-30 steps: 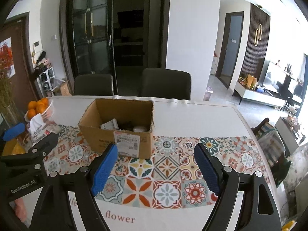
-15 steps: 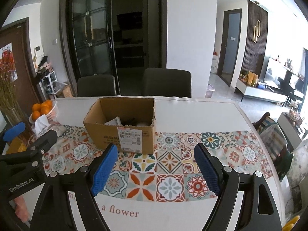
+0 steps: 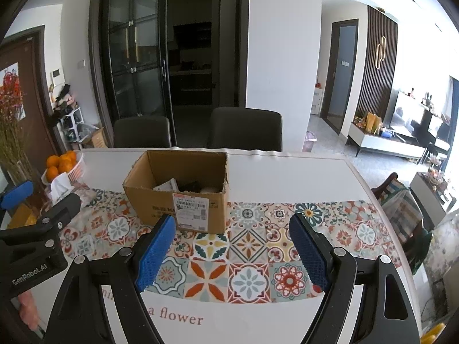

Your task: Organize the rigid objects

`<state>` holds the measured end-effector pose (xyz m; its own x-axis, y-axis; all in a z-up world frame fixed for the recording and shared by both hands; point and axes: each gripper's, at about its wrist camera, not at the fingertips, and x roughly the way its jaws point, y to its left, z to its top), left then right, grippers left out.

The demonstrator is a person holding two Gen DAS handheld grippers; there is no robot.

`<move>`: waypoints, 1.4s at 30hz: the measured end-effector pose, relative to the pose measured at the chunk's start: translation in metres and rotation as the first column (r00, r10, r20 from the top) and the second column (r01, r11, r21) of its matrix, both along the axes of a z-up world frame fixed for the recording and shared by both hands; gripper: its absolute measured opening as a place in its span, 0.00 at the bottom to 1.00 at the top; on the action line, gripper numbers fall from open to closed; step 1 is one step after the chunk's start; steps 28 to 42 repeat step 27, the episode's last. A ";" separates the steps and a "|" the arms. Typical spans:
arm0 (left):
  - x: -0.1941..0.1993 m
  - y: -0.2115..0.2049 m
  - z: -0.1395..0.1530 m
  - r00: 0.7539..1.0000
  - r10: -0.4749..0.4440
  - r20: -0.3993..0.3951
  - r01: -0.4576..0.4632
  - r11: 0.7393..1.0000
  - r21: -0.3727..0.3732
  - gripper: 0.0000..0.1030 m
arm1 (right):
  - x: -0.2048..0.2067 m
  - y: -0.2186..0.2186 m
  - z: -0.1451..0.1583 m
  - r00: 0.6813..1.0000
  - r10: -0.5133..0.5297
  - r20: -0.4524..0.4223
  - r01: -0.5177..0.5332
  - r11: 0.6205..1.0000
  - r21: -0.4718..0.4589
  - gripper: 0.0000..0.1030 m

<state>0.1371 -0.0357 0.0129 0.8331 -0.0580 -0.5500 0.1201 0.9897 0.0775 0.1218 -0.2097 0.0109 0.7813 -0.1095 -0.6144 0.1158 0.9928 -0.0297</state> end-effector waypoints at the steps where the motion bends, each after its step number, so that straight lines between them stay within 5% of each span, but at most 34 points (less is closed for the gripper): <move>1: 0.000 0.000 0.000 1.000 0.001 0.001 -0.001 1.000 -0.001 1.00 | 0.000 0.000 0.000 1.000 0.000 0.001 0.000 1.000 -0.001 0.79; 42: -0.006 0.001 0.006 1.000 0.007 0.024 -0.006 1.000 -0.024 1.00 | -0.005 -0.001 0.006 1.000 0.006 0.017 -0.006 1.000 0.005 0.79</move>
